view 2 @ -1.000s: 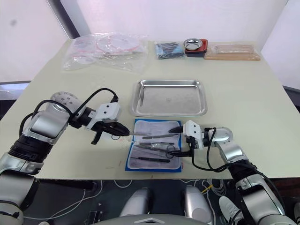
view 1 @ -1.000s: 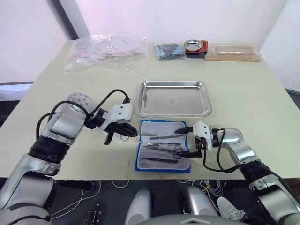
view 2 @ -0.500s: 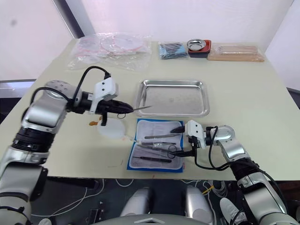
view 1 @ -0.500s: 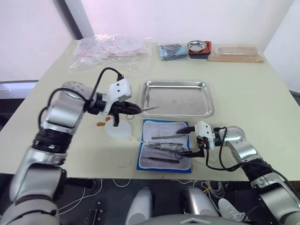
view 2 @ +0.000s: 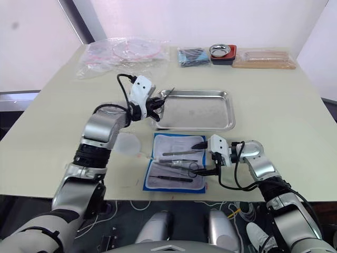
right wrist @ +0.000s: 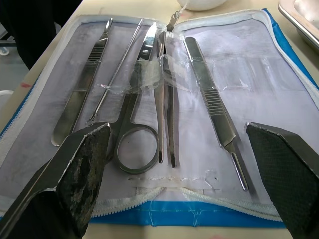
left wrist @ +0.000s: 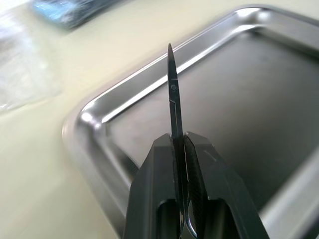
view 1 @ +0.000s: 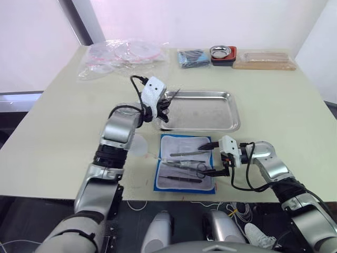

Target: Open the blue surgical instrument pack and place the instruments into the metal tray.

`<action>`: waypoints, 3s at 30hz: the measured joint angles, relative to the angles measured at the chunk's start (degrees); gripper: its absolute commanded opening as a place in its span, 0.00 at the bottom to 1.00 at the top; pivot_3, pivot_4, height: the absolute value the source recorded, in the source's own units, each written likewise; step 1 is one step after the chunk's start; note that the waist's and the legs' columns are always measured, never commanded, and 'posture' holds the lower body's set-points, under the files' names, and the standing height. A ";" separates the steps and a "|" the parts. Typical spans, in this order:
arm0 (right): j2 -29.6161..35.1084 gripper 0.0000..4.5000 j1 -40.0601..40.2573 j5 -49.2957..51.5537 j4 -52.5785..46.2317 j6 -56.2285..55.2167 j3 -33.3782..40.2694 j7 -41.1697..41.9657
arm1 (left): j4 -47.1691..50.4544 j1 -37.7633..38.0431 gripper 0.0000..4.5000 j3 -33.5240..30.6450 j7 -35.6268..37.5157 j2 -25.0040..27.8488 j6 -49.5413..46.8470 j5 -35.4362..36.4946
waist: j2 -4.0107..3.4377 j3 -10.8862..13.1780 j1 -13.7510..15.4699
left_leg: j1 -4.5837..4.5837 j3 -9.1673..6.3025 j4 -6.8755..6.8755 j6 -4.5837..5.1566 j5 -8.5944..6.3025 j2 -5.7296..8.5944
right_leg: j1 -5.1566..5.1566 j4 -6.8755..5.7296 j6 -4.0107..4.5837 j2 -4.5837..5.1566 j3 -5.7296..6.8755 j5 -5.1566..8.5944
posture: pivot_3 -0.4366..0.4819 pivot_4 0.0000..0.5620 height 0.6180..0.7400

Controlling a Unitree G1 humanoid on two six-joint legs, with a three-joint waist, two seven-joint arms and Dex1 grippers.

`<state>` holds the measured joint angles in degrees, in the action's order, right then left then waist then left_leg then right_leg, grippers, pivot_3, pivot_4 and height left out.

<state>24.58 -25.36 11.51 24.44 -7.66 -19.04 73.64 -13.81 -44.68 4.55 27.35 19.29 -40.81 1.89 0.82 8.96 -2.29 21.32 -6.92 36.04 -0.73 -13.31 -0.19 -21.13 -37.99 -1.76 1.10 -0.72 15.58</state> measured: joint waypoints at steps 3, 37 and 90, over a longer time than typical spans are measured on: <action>0.00 1.00 0.04 0.00 0.04 0.00 -0.01 -0.05 | -4.19 -0.26 0.02 -0.17 -5.90 -4.74 0.69 -0.84 | 0.02 -0.01 -0.04 | -0.11 0.28 0.00 -0.01 0.00 0.01 | 0.01 0.00 -0.08 0.04 -0.26 -0.05 | 0.48 0.27 1.00; -0.02 1.00 0.06 -0.02 0.28 0.01 -0.14 -0.58 | -5.39 2.63 0.02 -10.80 -32.79 -21.96 -2.17 2.10 | 0.10 0.01 -0.11 | -0.54 0.50 -0.04 -0.36 -0.04 0.01 | 0.33 0.06 -0.18 0.02 -0.48 -0.09 | 0.48 0.27 1.00; -1.21 1.00 0.76 0.00 0.10 -0.30 -0.07 -1.65 | 18.23 20.28 0.54 -0.84 30.87 11.82 19.76 18.95 | 0.17 0.01 -0.26 | -0.73 0.46 -0.96 -1.05 0.30 -0.34 | 0.11 0.28 0.10 -0.09 -0.47 0.07 | 0.48 0.27 1.00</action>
<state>23.37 -24.60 11.51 24.53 -7.97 -19.10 71.99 4.42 -24.40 3.72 58.23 31.11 -21.05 20.83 0.99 8.97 -2.55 20.59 -6.46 35.08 -1.79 -13.01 -0.52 -21.02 -37.71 -1.66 1.02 -1.18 15.65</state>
